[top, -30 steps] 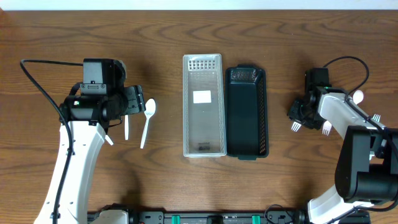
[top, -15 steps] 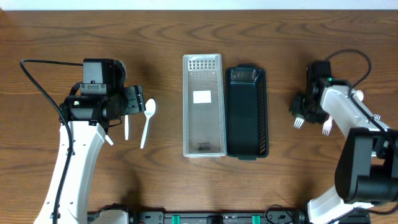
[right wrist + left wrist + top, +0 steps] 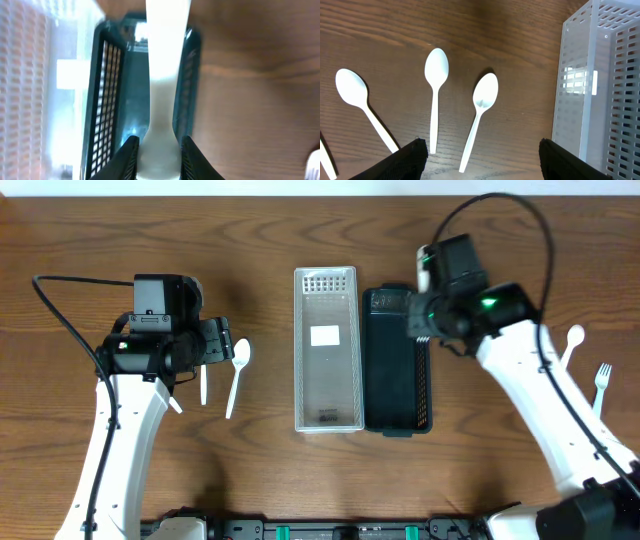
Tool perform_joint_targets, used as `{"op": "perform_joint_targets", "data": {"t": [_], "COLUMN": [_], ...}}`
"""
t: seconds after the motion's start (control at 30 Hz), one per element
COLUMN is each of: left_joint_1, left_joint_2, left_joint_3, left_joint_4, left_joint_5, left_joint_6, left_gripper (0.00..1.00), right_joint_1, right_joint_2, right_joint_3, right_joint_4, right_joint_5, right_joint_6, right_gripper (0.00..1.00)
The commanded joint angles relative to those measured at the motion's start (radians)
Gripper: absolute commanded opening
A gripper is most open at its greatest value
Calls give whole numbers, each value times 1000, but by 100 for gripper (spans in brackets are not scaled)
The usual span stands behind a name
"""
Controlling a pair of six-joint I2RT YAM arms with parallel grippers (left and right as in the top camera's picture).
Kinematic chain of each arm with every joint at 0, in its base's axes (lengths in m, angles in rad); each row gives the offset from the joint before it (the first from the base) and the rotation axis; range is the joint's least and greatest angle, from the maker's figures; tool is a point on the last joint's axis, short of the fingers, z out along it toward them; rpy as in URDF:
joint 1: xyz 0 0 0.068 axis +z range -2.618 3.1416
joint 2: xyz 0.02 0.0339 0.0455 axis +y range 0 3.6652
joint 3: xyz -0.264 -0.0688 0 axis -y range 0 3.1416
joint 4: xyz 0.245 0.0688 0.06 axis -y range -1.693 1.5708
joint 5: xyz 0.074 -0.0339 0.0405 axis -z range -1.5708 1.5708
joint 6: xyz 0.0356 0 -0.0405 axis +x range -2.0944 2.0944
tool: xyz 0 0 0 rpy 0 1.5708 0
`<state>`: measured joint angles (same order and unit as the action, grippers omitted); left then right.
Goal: Pack container
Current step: 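Carry the fork with the right gripper into the black caddy, then release the fork and move the right gripper back to the forks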
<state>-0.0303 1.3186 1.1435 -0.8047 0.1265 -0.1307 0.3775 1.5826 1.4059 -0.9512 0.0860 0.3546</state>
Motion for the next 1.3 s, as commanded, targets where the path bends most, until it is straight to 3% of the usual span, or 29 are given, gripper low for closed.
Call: {"op": "perform_joint_targets", "data": {"t": [0.0, 0.33, 0.37, 0.43, 0.57, 0.8, 0.97, 1.27], "left_joint_1": [-3, -3, -3, -3, -3, -3, -3, -3], "left_joint_2": [1, 1, 1, 1, 1, 1, 1, 1], "left_joint_3": [17, 17, 17, 17, 17, 17, 17, 17], "left_joint_4": [-3, -3, -3, -3, -3, -3, -3, -3], "left_joint_5": [-11, -11, -11, -11, -11, -11, -11, -12], "left_joint_6": [6, 6, 6, 6, 6, 6, 6, 6], "left_gripper": [74, 74, 74, 74, 74, 74, 75, 74], "right_joint_1": [35, 50, 50, 49, 49, 16, -99, -495], "right_joint_2": [50, 141, 145, 145, 145, 109, 26, -3], "right_joint_3": [-54, -194, -197, -197, -190, -52, 49, 30], "right_joint_4": [-4, 68, 73, 77, 111, 68, -14, -130], "right_joint_5": [11, -39, -39, -39, -39, -28, 66, 77], "right_joint_6": [55, 76, 74, 73, 38, -4, -3, -4], "right_gripper": [11, 14, 20, 45, 59, 57, 58, 73]}}
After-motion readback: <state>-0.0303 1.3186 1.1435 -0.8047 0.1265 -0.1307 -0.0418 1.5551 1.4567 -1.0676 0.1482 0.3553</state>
